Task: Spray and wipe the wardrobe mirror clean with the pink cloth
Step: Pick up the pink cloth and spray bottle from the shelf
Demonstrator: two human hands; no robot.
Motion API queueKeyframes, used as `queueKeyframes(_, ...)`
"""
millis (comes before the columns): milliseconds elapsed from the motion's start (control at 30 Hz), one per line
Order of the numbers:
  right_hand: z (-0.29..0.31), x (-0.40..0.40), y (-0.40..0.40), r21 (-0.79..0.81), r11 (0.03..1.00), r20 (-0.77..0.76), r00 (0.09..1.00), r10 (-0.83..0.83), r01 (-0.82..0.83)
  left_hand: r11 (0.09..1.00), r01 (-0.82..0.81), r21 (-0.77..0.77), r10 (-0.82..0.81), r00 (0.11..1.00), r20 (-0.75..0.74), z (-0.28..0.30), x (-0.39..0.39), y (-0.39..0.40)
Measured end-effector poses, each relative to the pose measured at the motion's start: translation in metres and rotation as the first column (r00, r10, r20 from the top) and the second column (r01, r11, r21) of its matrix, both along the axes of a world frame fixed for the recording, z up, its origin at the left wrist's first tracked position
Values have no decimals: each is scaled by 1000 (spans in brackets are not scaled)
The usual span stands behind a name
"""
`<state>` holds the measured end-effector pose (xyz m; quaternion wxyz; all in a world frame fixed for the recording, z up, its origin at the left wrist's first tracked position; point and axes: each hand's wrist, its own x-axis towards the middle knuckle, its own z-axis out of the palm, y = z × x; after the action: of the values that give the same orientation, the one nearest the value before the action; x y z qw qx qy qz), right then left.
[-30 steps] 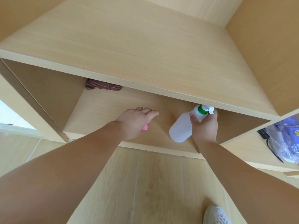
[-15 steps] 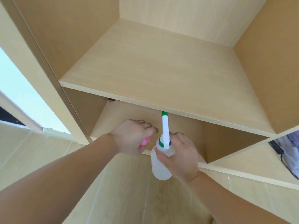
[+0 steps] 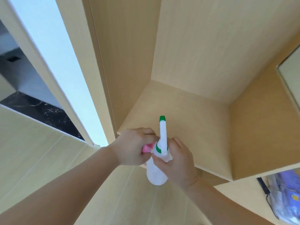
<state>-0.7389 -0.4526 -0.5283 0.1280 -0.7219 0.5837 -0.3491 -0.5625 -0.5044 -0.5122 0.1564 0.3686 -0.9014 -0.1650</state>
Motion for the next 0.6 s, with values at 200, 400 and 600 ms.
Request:
queueKeyframes(200, 239, -2, -18, 42, 999, 21, 999, -25, 25, 995, -24, 97, 33, 995, -94, 239, -1, -18)
queueKeyframes(400, 429, -8, -17, 80, 991, 93, 989, -111, 103, 997, -69, 20, 71, 988, -136, 438, -28, -30)
queueKeyframes(600, 525, -27, -12, -12, 979, 105, 974, -200, 203, 995, -103, -2, 101, 983, -151, 543, -66, -25)
